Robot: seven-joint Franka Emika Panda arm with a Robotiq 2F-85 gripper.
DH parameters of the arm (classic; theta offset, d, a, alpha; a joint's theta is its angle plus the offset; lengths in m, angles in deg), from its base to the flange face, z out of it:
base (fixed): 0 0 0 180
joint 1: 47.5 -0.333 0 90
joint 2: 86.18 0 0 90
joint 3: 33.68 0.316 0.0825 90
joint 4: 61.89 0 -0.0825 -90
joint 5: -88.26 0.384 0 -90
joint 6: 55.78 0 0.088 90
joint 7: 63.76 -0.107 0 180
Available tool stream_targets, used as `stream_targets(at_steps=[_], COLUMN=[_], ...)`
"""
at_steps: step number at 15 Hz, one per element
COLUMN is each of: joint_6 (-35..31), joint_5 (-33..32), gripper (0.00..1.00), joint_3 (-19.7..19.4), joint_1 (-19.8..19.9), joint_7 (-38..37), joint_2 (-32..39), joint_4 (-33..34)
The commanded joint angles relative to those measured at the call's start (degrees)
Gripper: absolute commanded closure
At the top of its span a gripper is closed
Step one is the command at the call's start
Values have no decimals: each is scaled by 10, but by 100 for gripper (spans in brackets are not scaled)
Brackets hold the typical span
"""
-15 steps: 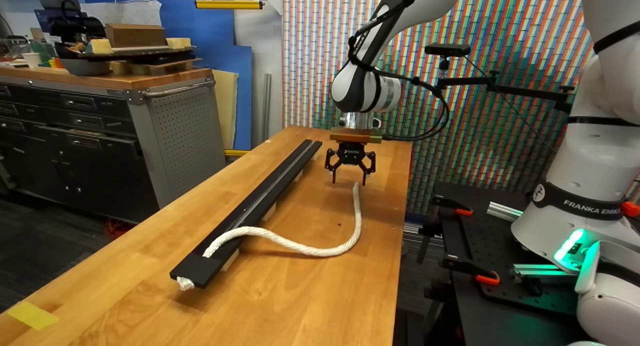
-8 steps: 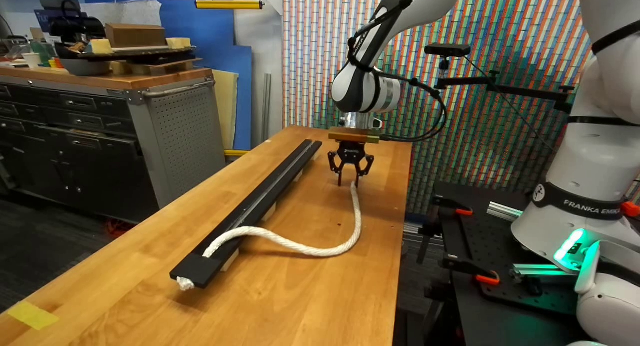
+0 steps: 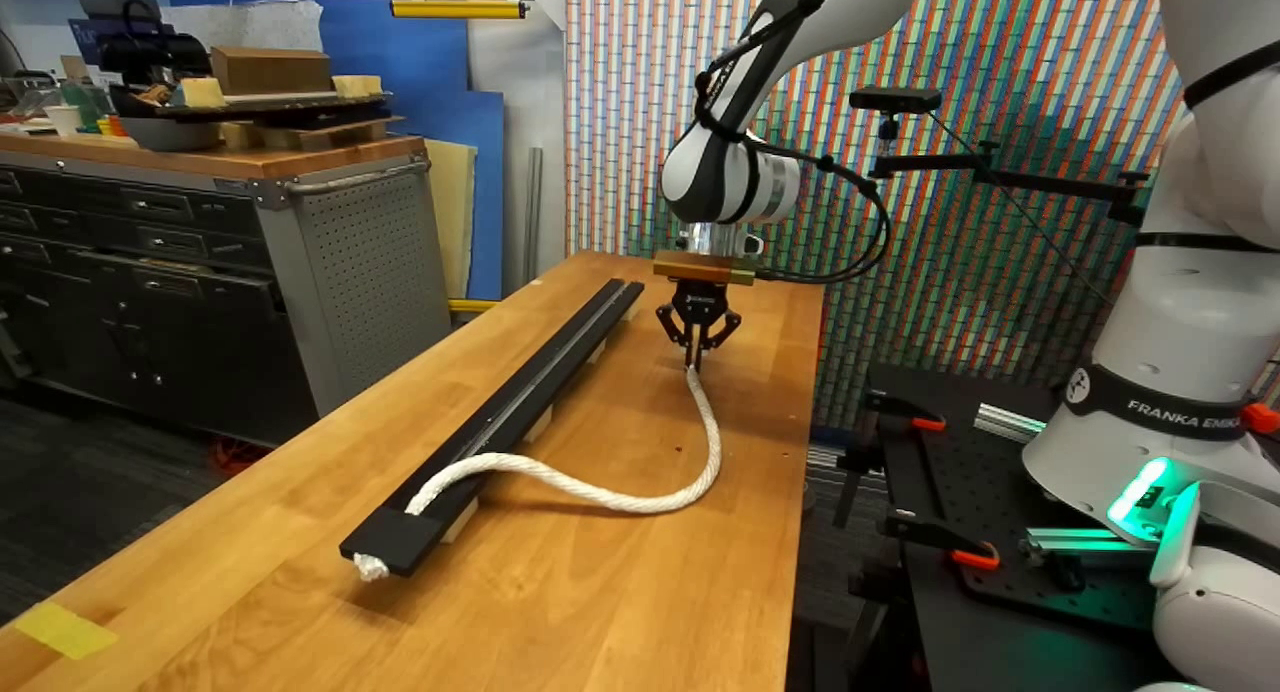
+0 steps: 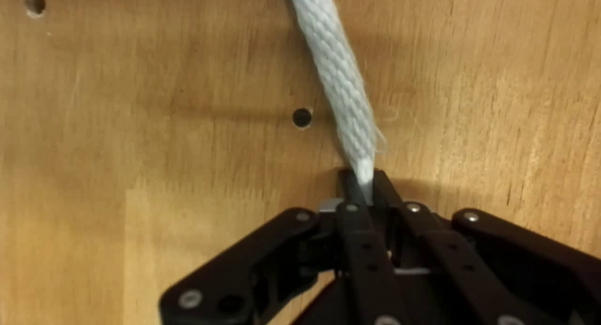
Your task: Put the rope on the skate then press on it
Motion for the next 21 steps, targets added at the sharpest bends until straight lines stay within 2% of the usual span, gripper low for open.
stream_targets(at_steps=[1, 7, 13, 21], joint_6=[-10, -10, -21, -10], joint_5=[8, -7, -57, -102], gripper=[97, 97, 97, 97], joint_3=[-3, -12, -47, -72], joint_1=[-5, -12, -32, -25], joint_7=[-6, -8, -27, -43], joint_2=[3, -28, -78, -136], joint_4=[4, -15, -40, -45])
